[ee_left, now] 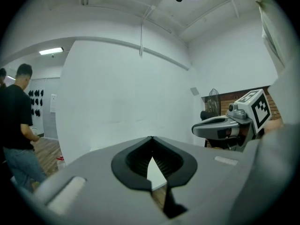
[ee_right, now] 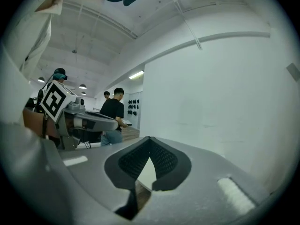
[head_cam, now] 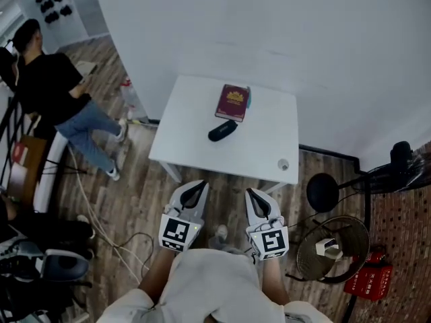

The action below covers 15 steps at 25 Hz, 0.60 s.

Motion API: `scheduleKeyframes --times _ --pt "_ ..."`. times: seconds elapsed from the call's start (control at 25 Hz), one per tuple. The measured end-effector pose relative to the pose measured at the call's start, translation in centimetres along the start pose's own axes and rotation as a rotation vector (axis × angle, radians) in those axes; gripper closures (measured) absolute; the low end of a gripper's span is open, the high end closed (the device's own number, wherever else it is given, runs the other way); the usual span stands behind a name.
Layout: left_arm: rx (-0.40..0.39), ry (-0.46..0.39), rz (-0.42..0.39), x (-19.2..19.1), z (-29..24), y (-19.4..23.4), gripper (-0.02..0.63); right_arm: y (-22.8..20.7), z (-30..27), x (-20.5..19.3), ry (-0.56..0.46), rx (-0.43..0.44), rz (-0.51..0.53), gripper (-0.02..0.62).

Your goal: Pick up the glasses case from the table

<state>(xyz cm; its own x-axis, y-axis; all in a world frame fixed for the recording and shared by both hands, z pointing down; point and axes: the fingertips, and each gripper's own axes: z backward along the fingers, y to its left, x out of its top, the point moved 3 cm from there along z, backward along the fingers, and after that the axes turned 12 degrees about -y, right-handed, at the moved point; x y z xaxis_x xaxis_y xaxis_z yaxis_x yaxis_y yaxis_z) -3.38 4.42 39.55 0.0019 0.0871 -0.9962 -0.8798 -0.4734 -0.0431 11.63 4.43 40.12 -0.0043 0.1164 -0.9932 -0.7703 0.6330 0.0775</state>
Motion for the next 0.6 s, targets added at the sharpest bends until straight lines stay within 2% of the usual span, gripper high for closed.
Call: scheduleKeyframes --times 0.32,0.6 --pt "0.056 -0.022 -0.013 0.5 -5.3 0.4 0.588 -5.2 -3.4 -0.4 -0.009 0.079 -0.001 0.591" --pt "0.087 -0.001 -0.001 -0.4 -7.6 1.5 0.588 -7.0 -5.7 -1.2 -0.001 0.125 -0.014 0.591"
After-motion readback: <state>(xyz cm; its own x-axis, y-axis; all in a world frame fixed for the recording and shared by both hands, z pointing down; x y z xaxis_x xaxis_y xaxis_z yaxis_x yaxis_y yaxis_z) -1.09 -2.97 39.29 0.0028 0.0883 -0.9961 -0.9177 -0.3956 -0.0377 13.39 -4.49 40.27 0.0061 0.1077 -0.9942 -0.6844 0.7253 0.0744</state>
